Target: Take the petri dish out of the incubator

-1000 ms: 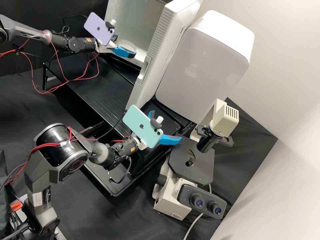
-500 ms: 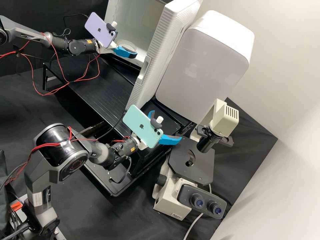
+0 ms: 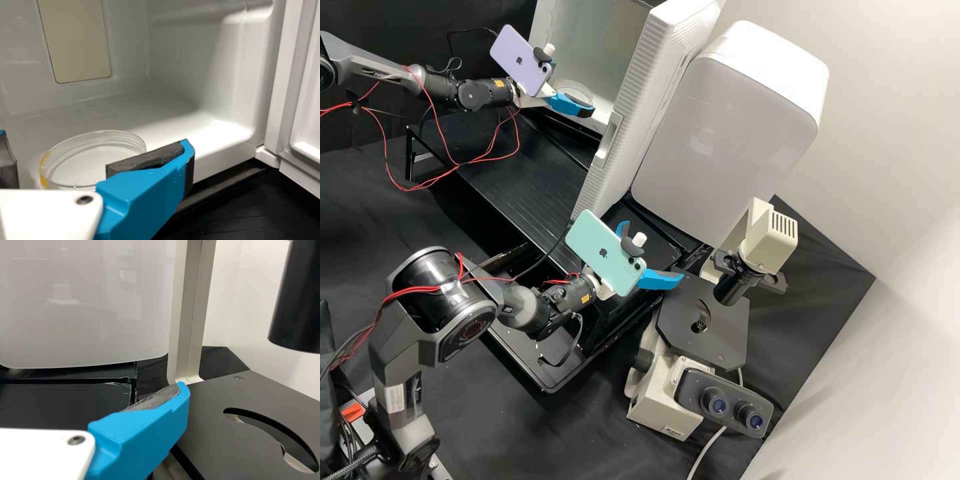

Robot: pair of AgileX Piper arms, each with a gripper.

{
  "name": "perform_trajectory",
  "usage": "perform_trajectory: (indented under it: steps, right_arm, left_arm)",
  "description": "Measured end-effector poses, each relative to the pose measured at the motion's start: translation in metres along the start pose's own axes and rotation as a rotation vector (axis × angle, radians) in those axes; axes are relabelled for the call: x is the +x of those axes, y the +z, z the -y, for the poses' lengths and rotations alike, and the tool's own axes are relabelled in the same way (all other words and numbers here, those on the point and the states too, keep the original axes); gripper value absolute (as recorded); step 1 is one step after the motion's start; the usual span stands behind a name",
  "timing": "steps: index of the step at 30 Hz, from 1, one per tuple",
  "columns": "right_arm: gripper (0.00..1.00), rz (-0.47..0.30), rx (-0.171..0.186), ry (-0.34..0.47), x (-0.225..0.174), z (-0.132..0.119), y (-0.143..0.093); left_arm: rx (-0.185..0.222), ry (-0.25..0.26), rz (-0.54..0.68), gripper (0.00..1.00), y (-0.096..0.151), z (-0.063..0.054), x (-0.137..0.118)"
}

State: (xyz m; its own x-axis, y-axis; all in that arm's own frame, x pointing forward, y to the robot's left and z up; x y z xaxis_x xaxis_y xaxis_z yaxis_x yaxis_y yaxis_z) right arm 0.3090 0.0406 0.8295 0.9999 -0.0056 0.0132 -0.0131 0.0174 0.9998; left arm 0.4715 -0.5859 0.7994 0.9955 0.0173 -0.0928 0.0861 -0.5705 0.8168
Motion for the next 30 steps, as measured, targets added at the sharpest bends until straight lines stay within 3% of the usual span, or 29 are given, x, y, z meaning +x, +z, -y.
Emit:
perform_trajectory:
  steps: [12, 23, 25, 30]
  right_arm:
    - [1.0, 0.0, 0.0, 0.0, 0.0, 0.0, 0.0]
    - [1.0, 0.0, 0.0, 0.0, 0.0, 0.0, 0.0]
    - [1.0, 0.0, 0.0, 0.0, 0.0, 0.0, 0.0]
    - [1.0, 0.0, 0.0, 0.0, 0.0, 0.0, 0.0]
  left_arm:
    - [-0.016, -0.019, -0.014, 0.0, -0.002, 0.008, 0.004]
    - [0.005, -0.029, -0.02, 0.0, -0.002, 0.014, 0.008]
    - [0.018, -0.029, -0.02, 0.0, -0.002, 0.014, 0.008]
    - [0.008, -0.019, -0.02, 0.0, -0.002, 0.01, 0.008]
